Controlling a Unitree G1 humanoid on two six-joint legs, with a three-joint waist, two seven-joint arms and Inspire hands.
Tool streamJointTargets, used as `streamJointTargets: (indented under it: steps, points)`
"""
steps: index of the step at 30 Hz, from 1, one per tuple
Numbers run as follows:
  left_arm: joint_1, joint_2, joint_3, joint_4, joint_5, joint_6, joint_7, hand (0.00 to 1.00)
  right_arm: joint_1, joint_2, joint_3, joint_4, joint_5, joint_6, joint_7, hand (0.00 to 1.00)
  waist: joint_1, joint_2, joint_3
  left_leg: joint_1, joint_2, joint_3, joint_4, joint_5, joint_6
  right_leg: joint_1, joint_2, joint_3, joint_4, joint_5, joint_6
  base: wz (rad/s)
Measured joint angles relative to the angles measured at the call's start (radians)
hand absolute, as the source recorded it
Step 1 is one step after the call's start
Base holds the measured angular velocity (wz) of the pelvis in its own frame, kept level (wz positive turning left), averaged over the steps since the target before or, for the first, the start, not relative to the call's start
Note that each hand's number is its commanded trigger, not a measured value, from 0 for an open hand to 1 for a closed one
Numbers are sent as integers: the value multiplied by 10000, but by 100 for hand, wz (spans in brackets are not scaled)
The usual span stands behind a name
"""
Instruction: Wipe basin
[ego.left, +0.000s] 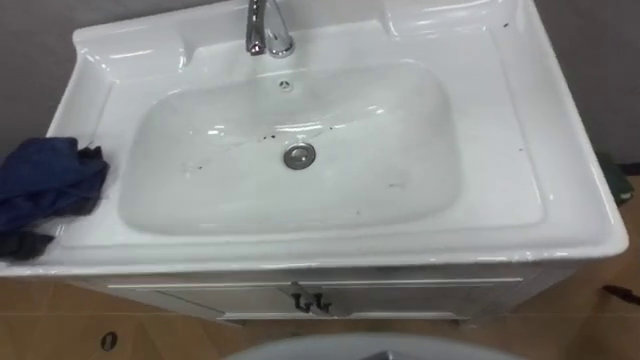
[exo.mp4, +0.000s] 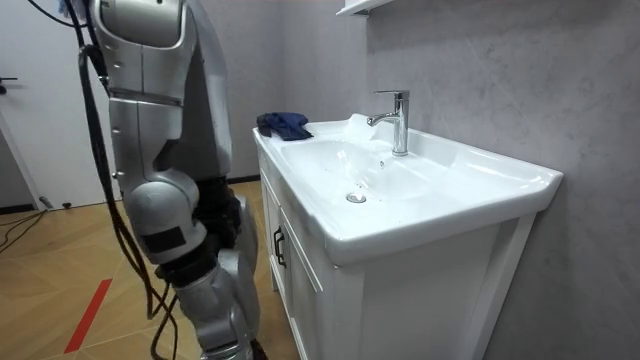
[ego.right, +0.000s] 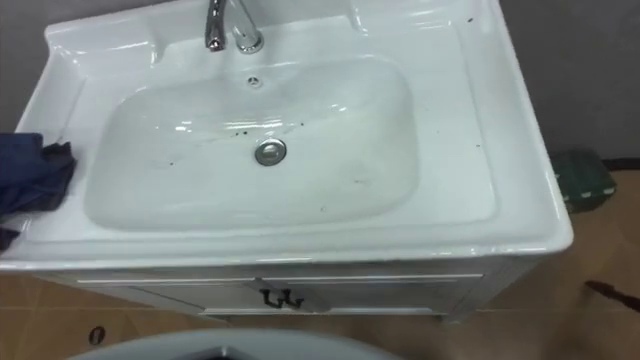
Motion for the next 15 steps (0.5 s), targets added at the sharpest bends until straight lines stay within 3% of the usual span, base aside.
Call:
streamJointTargets:
  steps: [3, 6, 9, 12, 15]
  points:
    - [329, -2, 37, 1466, -1457, 6, -47, 0, -74, 37, 87, -44, 6, 44, 13, 0, 376, -15, -11, -35, -41, -24, -9, 8, 12, -23, -45, -50, 36, -47, 56, 15]
    - [731, -32, 57, 3021, -2123, 1, -209, 0, -138, 131, 141, -89, 9, 133, 152, 0, 511, -223, -100, -39, -121, -219, -7, 21, 34, 42, -150, -304, 54, -81, 123, 21]
    - [1274, -444, -296, 4379, -2343, 11, -402, 0, -317, 80, 144, -56, 72, 146, 260, 0, 491, -320, -94, -119, -210, -419, 49, 17, 50, 54, -211, -348, 25, -62, 210, 14]
    - [1349, -745, -503, 5855, -2554, 21, -734, 0, -371, 83, 136, 86, 172, 151, 427, 0, 474, -413, -93, -155, -265, -523, 95, -10, 96, 88, -277, -484, 26, -48, 282, 14]
    - [1474, -1302, -835, 6849, -2461, 24, -1217, 0, -354, 91, 131, 239, 86, 107, 695, 0, 379, -494, -82, -161, -308, -519, 88, -4, 106, 100, -341, -523, 33, -17, 335, 5]
